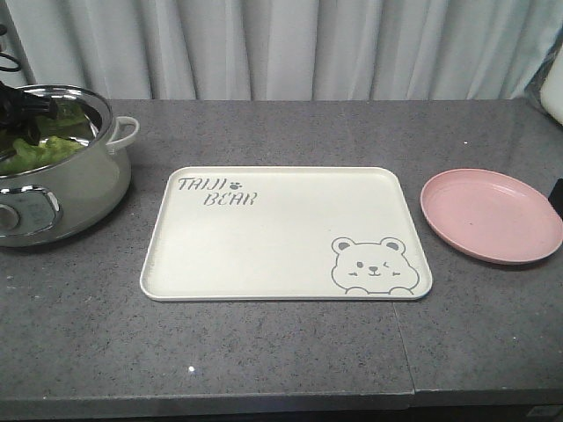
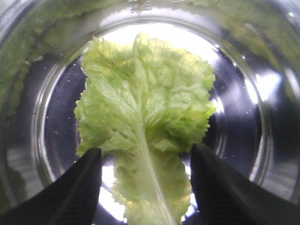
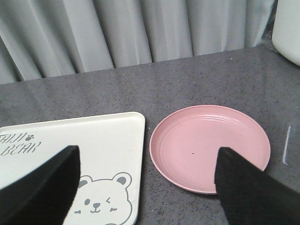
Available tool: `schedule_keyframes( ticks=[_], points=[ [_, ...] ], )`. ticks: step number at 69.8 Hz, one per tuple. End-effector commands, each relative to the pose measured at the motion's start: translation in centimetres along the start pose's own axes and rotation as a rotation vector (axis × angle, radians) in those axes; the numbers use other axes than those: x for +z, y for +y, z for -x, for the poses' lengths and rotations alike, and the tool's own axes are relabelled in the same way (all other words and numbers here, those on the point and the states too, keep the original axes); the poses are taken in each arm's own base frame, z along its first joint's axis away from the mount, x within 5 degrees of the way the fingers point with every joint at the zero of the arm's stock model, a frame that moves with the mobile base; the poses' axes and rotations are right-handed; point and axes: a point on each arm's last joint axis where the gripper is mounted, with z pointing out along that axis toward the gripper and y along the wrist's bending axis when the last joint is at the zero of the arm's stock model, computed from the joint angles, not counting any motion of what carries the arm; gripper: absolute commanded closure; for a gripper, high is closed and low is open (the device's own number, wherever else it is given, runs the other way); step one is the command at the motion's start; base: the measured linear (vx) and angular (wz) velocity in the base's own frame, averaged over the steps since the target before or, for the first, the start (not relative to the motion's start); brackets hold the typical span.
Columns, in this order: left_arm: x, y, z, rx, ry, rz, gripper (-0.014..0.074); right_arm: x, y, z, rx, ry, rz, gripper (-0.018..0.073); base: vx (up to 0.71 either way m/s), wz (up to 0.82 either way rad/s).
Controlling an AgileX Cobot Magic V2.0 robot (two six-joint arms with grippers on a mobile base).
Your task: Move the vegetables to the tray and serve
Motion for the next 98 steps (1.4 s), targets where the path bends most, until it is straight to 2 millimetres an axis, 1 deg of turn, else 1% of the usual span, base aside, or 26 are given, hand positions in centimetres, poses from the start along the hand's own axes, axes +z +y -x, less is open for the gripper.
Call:
schedule_keyframes(
  ticks=[1, 6, 17, 26, 34, 42, 46, 51, 55, 66, 76, 83, 90, 98],
  points=[
    [-2.5, -0.2, 0.9, 0.011, -0.105, -0.008, 0.0184, -0.3, 0.4, 1.6, -0.004, -0.095, 0.022, -0.0003, 0.0, 0.0],
    [-1.7, -0.3, 0.9, 0.006, -0.087, -0.019, 0.0184, -0.3, 0.4, 1.6, -0.004, -0.095, 0.022, -0.0003, 0.0, 0.0],
    [0.9, -0.3, 0.5, 0.001, -0.007, -0.023, 0.0184, -0.3, 0.4, 1.6, -0.003, -0.094, 0.022, -0.0003, 0.0, 0.0],
    [2.7, -0.3, 0.2, 0.0, 0.046, -0.024, 0.0184, -0.3, 0.4, 1.6, -0.002, -0.093, 0.022, -0.0003, 0.0, 0.0],
    [3.6, -0.3, 0.1, 0.0, 0.065, -0.025, 0.0184, -0.3, 0.3, 1.6, -0.002, -0.091, 0.021, -0.0003, 0.0, 0.0],
    [3.7, -0.3, 0.0, 0.0, 0.07, -0.026, 0.0184, -0.3, 0.3, 1.6, -0.001, -0.089, 0.021, -0.0003, 0.0, 0.0],
    [3.7, -0.3, 0.0, 0.0, 0.073, -0.026, 0.02, -0.3, 0.3, 1.6, -0.001, -0.089, 0.021, -0.0003, 0.0, 0.0],
    [3.7, -0.3, -0.1, 0.0, 0.079, -0.026, 0.0251, -0.3, 0.3, 1.6, -0.001, -0.089, 0.021, -0.0003, 0.0, 0.0],
    [3.7, -0.3, -0.2, 0.0, 0.088, -0.026, 0.0325, -0.3, 0.3, 1.6, -0.001, -0.089, 0.021, -0.0003, 0.0, 0.0],
    [3.7, -0.3, -0.2, 0.013, 0.098, -0.027, 0.0603, -0.3, 0.3, 1.6, -0.001, -0.089, 0.021, -0.0003, 0.0, 0.0],
    [3.0, -0.3, 0.0, 0.018, 0.064, -0.026, 0.0604, -0.3, 0.3, 1.6, -0.006, -0.089, 0.02, -0.0003, 0.0, 0.0],
    [1.4, -0.3, 0.4, 0.018, 0.004, -0.024, 0.0603, -0.3, 0.3, 1.6, -0.015, -0.089, 0.019, -0.0003, 0.0, 0.0],
    [-1.3, -0.3, 1.0, 0.017, -0.087, -0.021, 0.0603, -0.3, 0.3, 1.6, -0.018, -0.089, 0.019, -0.0003, 0.0, 0.0],
    [-5.1, -0.3, 1.5, 0.007, -0.218, -0.018, 0.0603, -0.2, 0.3, 1.6, -0.018, -0.093, 0.02, -0.0003, 0.0, 0.0]
  ],
)
